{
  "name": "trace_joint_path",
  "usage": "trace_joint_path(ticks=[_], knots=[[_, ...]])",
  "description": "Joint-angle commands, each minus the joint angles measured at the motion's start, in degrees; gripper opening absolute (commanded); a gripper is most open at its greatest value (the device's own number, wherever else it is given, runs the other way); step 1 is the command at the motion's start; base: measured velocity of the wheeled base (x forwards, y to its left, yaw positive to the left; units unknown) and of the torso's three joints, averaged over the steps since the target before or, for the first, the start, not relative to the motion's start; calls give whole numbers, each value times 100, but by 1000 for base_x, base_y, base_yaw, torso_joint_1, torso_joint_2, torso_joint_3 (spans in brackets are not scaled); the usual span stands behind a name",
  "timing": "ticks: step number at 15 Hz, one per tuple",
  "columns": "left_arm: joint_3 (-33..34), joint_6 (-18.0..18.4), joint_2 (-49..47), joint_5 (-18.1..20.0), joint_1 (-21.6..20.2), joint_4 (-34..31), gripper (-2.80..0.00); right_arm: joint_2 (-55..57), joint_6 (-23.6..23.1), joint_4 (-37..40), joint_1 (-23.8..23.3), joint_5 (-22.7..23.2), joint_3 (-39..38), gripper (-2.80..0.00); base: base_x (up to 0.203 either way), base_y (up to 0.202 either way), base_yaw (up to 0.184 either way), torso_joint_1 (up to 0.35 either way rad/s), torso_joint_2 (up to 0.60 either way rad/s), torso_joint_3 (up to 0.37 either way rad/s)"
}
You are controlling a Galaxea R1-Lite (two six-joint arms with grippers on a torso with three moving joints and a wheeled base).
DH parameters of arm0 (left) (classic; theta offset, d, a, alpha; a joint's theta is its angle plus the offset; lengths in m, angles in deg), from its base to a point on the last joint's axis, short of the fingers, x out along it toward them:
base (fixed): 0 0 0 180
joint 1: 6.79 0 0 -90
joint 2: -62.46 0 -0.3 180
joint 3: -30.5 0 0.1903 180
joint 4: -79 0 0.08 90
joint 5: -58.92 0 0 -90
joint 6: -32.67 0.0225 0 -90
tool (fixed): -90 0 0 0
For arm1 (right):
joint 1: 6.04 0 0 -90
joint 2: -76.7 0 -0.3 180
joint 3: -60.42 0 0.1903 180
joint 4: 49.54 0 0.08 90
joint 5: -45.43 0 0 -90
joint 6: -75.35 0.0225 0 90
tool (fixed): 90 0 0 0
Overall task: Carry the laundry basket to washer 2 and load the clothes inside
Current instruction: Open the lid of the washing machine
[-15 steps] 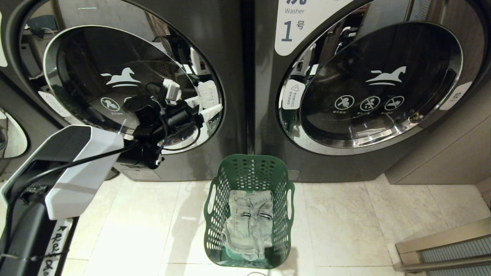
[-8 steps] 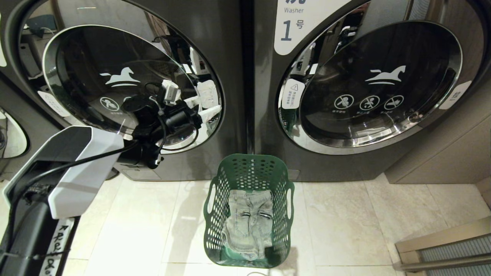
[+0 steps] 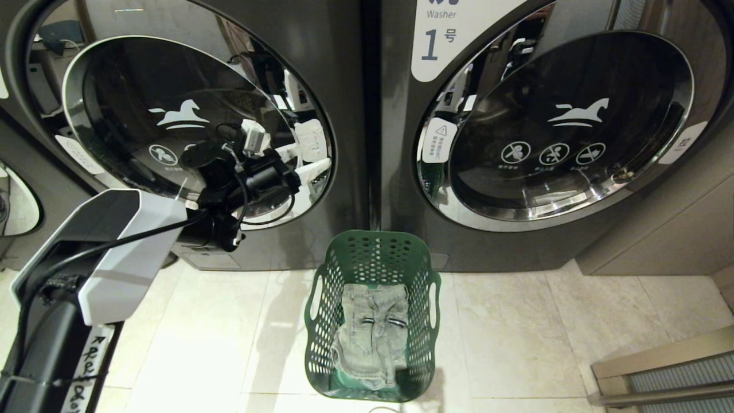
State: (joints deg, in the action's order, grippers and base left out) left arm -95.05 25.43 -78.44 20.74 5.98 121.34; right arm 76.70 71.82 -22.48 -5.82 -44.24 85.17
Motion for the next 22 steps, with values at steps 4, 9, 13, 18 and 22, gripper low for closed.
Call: trace_joint_path(ticks=[4, 9, 13, 18, 22], knots=[[-3, -59, -7, 117, 281, 179, 0, 9, -6, 3, -3, 3, 3, -280, 0, 0, 0, 0, 0, 0], [13, -255, 1, 408, 332, 271, 0, 8, -7, 2, -4, 3, 3, -280, 0, 0, 0, 0, 0, 0], [40, -295, 36, 644, 349, 346, 0, 7, -8, 1, 4, 3, 3, -280, 0, 0, 0, 0, 0, 0], [32, -330, 63, 686, 559, 372, 0, 0, -8, 0, 4, 3, 3, -280, 0, 0, 0, 0, 0, 0], [49, -331, 71, 979, 660, 521, 0, 0, -8, 7, 4, 3, 2, -280, 0, 0, 0, 0, 0, 0]])
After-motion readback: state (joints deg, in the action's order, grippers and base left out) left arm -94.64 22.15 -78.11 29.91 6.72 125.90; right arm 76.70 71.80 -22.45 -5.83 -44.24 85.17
